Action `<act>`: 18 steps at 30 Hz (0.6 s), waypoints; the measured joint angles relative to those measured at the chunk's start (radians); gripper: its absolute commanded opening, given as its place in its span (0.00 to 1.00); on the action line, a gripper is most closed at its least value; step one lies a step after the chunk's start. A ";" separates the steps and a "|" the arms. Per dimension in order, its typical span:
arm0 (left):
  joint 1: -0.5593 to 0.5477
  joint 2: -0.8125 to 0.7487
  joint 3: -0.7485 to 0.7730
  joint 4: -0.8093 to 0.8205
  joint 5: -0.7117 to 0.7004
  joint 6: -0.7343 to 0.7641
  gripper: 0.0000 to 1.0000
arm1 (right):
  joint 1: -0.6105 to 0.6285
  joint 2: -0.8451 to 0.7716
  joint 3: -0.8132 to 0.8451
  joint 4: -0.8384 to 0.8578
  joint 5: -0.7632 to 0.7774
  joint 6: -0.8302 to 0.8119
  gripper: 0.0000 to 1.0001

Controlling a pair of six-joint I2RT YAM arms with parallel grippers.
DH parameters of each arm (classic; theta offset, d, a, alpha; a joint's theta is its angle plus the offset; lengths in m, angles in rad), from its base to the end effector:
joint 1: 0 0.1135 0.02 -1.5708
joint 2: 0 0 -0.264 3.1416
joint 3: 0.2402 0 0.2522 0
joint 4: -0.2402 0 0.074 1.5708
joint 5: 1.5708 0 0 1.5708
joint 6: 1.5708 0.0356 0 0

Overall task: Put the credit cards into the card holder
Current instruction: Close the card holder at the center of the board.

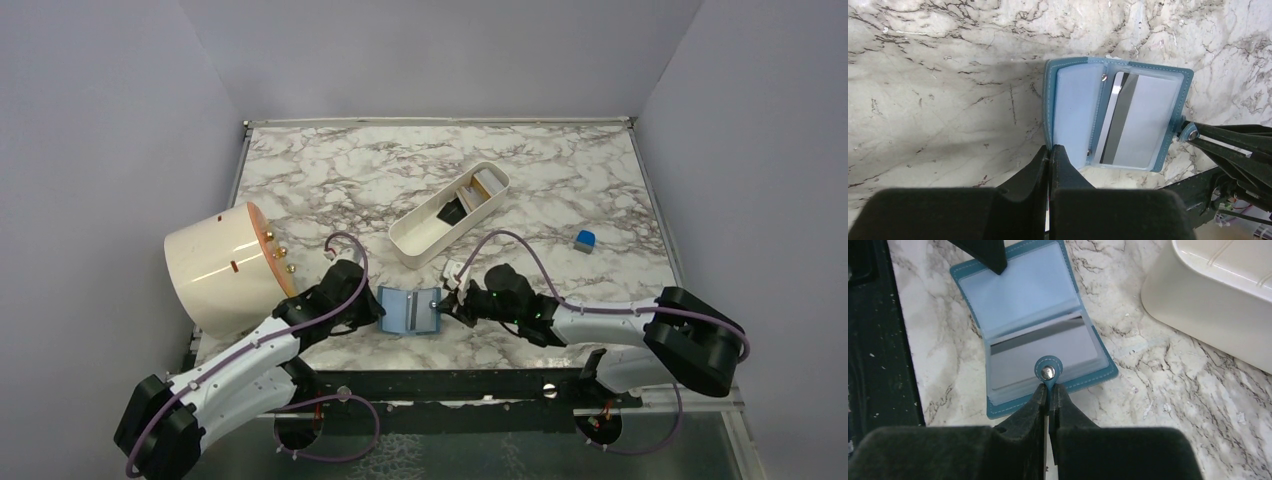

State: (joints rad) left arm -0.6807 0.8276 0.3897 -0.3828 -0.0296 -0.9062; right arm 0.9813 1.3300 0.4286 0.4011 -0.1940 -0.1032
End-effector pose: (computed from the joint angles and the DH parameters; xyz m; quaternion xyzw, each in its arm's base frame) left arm 0.1276 -0.1020 0.1782 -0.1101 0.9239 -0.2514 0.2667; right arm 0.1342 0.2130 0.1628 -0.4841 0.7078 0.2912 0.4241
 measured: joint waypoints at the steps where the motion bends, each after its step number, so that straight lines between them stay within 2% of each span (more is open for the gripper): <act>1: 0.000 0.003 0.003 -0.002 0.000 0.000 0.00 | 0.000 0.001 -0.011 0.026 -0.011 0.013 0.01; 8: 0.000 0.033 0.027 -0.009 0.001 0.004 0.00 | -0.002 0.046 -0.059 0.221 -0.088 0.092 0.01; 9: 0.000 0.037 0.029 -0.008 0.005 0.005 0.02 | -0.003 0.055 -0.060 0.238 -0.093 0.099 0.01; 13: 0.001 0.048 0.029 0.029 0.076 0.003 0.30 | -0.006 0.076 -0.062 0.295 -0.112 0.115 0.01; 15: 0.003 0.053 0.029 0.072 0.129 -0.010 0.35 | -0.006 0.078 -0.066 0.319 -0.116 0.117 0.01; 18: 0.003 0.062 0.010 0.163 0.201 -0.045 0.36 | -0.006 0.095 -0.080 0.369 -0.122 0.117 0.01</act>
State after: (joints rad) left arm -0.6781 0.8898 0.4000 -0.2195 0.1719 -0.9516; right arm 0.9752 1.4246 0.3485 0.7704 -0.3161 0.0139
